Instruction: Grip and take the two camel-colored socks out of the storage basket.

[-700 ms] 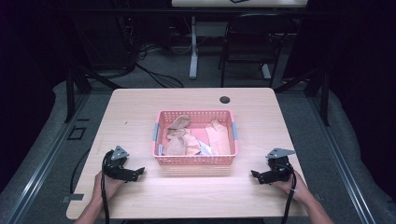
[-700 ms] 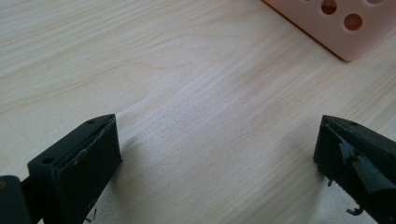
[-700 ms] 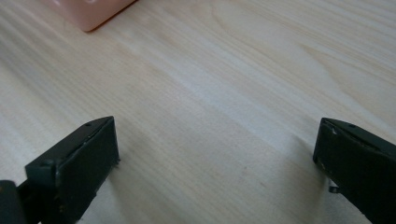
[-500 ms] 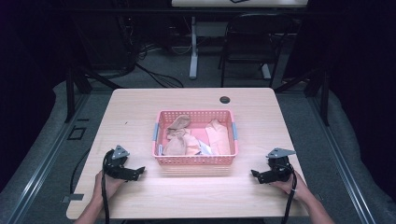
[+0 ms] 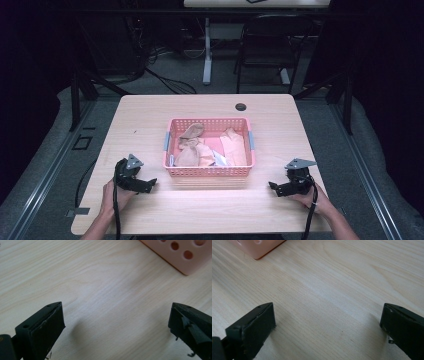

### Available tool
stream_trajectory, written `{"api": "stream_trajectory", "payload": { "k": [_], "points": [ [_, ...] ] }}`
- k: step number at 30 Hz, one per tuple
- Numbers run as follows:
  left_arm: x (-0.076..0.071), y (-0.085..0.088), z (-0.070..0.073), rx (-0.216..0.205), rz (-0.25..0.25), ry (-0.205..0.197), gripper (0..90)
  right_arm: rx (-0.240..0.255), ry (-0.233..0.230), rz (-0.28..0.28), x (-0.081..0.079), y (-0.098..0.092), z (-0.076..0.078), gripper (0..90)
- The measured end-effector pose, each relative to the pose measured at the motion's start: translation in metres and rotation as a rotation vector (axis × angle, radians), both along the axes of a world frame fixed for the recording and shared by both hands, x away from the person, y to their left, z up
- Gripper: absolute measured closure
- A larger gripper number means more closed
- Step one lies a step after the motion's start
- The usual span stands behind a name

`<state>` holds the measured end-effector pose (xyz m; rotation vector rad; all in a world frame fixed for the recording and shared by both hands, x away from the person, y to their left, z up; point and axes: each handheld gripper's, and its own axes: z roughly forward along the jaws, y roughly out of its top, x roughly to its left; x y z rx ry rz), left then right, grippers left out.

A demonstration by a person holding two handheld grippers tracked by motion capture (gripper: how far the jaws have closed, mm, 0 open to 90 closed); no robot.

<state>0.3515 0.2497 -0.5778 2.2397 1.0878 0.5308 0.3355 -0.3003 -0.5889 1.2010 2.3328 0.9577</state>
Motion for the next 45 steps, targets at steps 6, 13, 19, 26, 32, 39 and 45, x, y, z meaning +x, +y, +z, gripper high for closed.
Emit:
{"api": "stream_trajectory", "payload": {
  "k": [6,13,19,26,32,39,45],
  "points": [
    [-0.003,0.001,0.020,-0.049,0.002,0.022,0.2,0.001,-0.009,-0.025,-0.002,0.001,0.000,0.0],
    [-0.004,-0.003,0.051,-0.089,-0.034,0.047,0.3,-0.001,-0.007,-0.031,-0.003,0.001,0.000,0.0],
    [0.002,-0.016,0.070,-0.078,-0.072,0.069,1.7,-0.003,0.004,-0.023,-0.004,0.002,0.001,0.0],
    [0.015,-0.035,0.089,-0.055,-0.093,0.081,0.2,-0.005,0.003,-0.021,-0.005,0.002,0.001,0.0],
    [0.034,-0.058,0.106,-0.057,-0.134,0.111,0.2,-0.006,0.001,-0.020,-0.005,0.001,0.000,0.0],
    [0.047,-0.082,0.113,-0.035,-0.176,0.141,0.2,0.006,-0.004,-0.023,-0.008,0.001,0.000,0.0],
    [0.057,-0.105,0.111,0.007,-0.213,0.189,0.2,0.005,-0.007,-0.025,-0.010,0.000,0.000,0.0]
  ]
}}
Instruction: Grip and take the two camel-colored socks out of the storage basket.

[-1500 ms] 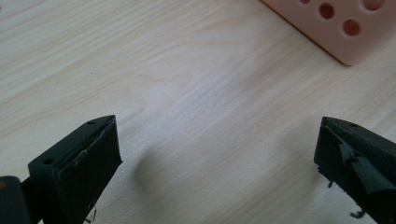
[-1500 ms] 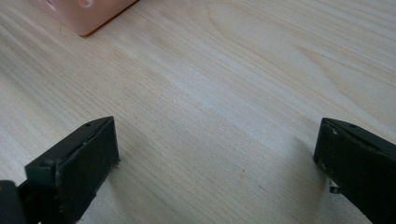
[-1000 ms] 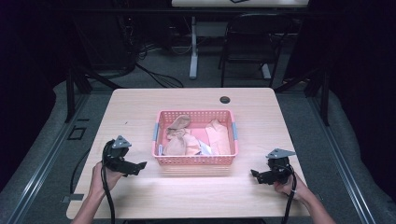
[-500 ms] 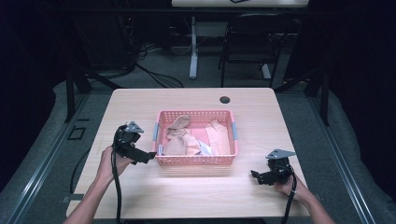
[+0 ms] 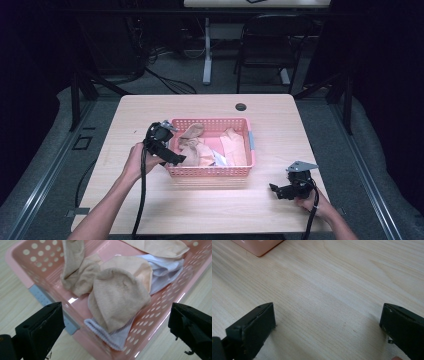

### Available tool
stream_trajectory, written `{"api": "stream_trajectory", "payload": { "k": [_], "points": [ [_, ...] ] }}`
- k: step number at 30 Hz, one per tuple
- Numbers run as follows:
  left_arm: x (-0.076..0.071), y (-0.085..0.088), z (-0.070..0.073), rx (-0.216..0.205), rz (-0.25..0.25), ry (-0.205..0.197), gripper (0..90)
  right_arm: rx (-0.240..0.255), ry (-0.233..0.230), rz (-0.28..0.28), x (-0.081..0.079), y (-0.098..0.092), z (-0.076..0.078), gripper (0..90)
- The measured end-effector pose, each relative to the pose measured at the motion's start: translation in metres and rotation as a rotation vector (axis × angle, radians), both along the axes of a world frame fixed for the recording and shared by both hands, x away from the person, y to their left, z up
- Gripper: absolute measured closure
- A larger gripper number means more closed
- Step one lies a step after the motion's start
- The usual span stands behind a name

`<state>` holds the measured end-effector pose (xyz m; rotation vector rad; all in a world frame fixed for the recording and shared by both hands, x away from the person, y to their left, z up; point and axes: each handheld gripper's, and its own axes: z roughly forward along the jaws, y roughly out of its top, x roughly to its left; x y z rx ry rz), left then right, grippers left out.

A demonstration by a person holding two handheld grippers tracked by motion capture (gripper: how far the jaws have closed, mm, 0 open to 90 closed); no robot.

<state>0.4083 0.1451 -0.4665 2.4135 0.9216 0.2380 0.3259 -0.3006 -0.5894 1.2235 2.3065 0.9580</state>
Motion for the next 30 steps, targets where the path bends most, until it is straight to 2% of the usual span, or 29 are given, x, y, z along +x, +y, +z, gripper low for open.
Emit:
{"api": "stream_trajectory", "payload": {
  "k": [3,8,11,12,13,30],
  "points": [
    [0.006,-0.015,-0.004,0.028,-0.016,0.018,0.8,-0.001,0.000,0.000,0.000,0.000,0.000,0.0],
    [0.012,-0.028,-0.009,0.056,-0.023,0.047,1.7,-0.001,0.000,0.000,0.000,0.000,0.000,0.0],
    [0.017,-0.037,-0.015,0.087,-0.019,0.078,2.2,0.000,0.000,0.000,0.000,0.000,0.000,0.0],
    [0.019,-0.038,-0.017,0.085,-0.017,0.082,2.3,0.000,0.000,0.000,0.000,0.000,0.000,0.0],
    [0.022,-0.042,-0.021,0.095,-0.005,0.104,2.3,0.000,-0.001,0.000,0.000,0.000,0.000,0.0],
    [0.037,-0.057,-0.046,0.149,0.031,0.204,7.9,-0.001,-0.001,0.001,0.000,0.000,0.000,0.0]
  ]
}}
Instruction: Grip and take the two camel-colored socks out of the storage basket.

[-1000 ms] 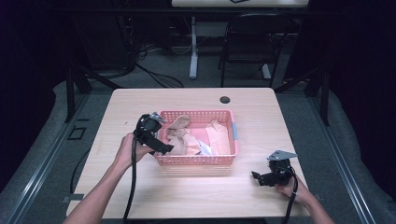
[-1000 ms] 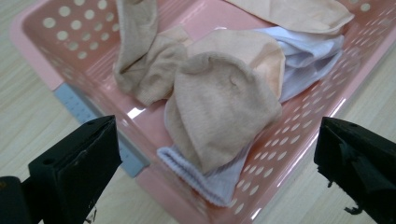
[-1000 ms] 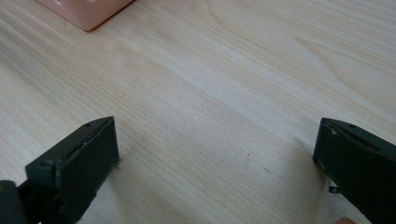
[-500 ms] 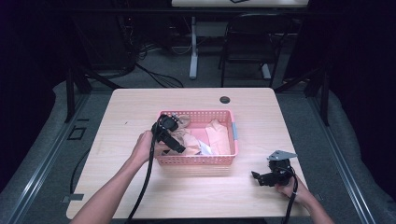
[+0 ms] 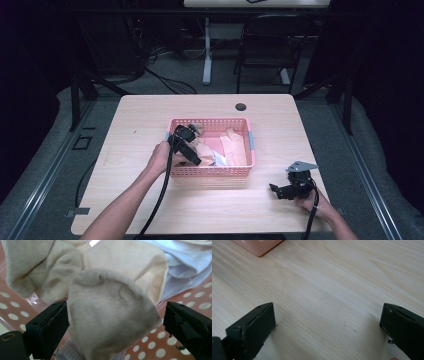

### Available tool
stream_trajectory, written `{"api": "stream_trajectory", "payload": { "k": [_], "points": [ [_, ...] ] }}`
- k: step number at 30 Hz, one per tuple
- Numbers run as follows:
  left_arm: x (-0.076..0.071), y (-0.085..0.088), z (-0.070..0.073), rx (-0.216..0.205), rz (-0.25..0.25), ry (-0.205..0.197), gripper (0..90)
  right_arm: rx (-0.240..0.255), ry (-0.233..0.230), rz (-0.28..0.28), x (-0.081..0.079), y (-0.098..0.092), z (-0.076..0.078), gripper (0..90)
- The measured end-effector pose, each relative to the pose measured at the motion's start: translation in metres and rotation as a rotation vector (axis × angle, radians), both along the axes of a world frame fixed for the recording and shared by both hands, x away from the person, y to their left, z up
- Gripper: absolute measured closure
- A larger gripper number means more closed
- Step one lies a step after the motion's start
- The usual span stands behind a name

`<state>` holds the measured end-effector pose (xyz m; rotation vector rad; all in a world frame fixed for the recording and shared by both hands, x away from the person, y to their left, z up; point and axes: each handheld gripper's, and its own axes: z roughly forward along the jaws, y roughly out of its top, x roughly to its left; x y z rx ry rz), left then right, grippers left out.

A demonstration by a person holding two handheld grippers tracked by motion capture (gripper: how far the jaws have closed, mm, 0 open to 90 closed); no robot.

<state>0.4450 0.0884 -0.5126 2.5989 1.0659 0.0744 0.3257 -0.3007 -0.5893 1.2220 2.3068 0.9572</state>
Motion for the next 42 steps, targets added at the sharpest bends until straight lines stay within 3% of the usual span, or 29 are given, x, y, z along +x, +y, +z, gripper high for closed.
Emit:
{"api": "stream_trajectory", "payload": {
  "k": [8,15,22,26,31,42],
  "points": [
    [-0.001,-0.004,-0.003,0.031,0.006,0.010,20.6,0.000,0.000,0.002,0.000,0.000,0.000,0.0],
    [0.002,0.002,-0.005,0.052,0.035,0.026,43.6,0.000,0.001,0.007,0.000,0.000,0.000,0.0],
    [0.001,0.004,-0.003,0.054,0.034,0.031,58.1,0.000,0.001,0.006,0.000,0.000,0.000,0.0],
    [0.001,0.009,-0.001,0.029,0.039,0.030,65.8,-0.002,0.001,0.006,0.000,0.000,0.000,0.0],
    [0.000,0.015,0.001,-0.008,0.035,0.034,82.8,-0.002,0.001,0.006,0.000,0.000,0.000,0.0],
    [-0.004,0.022,0.016,-0.041,0.020,-0.003,85.1,-0.003,0.001,0.006,0.000,0.000,0.000,0.0]
  ]
}}
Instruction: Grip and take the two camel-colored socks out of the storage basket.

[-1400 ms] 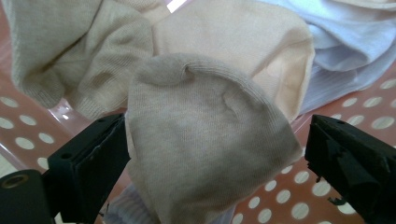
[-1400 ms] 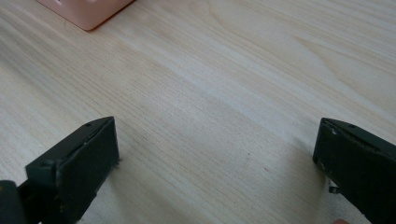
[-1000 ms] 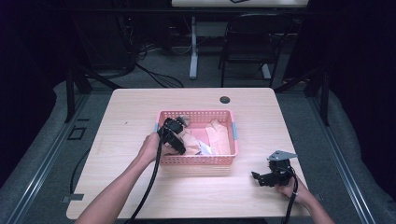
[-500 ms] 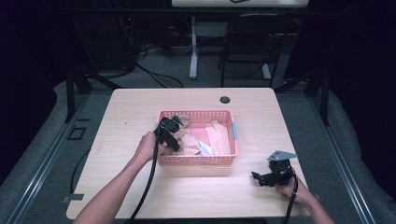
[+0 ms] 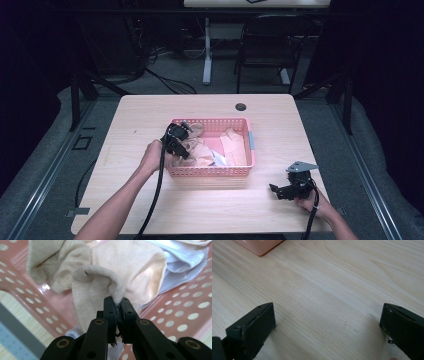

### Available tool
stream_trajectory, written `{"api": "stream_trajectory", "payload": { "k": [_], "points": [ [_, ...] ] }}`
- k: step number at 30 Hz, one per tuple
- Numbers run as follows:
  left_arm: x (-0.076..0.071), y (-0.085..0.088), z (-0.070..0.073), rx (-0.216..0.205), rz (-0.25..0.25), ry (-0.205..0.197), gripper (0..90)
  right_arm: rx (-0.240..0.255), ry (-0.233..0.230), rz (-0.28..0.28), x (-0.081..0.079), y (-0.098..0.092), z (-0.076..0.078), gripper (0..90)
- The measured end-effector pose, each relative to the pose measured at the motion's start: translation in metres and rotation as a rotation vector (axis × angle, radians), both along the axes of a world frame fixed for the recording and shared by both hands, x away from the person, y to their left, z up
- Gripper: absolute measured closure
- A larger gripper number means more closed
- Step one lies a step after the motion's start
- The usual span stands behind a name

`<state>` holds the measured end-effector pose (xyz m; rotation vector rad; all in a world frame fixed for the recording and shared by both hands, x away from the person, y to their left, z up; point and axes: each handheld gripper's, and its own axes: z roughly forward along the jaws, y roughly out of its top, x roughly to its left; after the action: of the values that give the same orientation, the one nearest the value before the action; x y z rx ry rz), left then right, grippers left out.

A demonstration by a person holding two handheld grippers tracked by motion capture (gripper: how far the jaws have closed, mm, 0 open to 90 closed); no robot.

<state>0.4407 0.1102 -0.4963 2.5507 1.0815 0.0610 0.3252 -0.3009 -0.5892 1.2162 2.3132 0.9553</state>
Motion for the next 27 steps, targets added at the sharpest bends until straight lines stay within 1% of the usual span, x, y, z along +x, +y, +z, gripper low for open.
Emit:
{"api": "stream_trajectory", "payload": {
  "k": [2,3,4,8,10,16,25,27],
  "points": [
    [0.000,0.002,0.005,-0.006,0.000,-0.005,85.1,0.000,0.000,0.000,0.000,0.000,0.000,0.0],
    [0.000,0.004,0.011,-0.013,-0.002,-0.016,85.2,0.000,0.000,0.000,0.000,0.000,0.000,0.0],
    [0.000,0.004,0.011,-0.013,-0.002,-0.016,85.3,0.000,0.000,0.000,0.000,0.000,0.000,0.0],
    [0.000,0.008,0.022,-0.029,-0.013,-0.025,85.6,0.000,0.000,0.000,0.000,0.000,0.000,0.0],
    [0.000,0.009,0.025,-0.029,-0.016,-0.032,85.8,0.000,0.000,0.000,0.000,0.000,0.000,0.0],
    [0.000,0.011,0.036,-0.051,-0.028,-0.040,86.0,0.000,-0.001,0.000,0.000,0.000,0.000,0.0],
    [0.000,0.012,0.053,-0.049,-0.057,-0.051,86.0,0.000,0.000,0.000,0.000,0.000,0.000,0.0],
    [0.001,0.012,0.056,-0.056,-0.055,-0.050,85.9,0.000,0.000,0.000,0.000,0.000,0.000,0.0]
  ]
}}
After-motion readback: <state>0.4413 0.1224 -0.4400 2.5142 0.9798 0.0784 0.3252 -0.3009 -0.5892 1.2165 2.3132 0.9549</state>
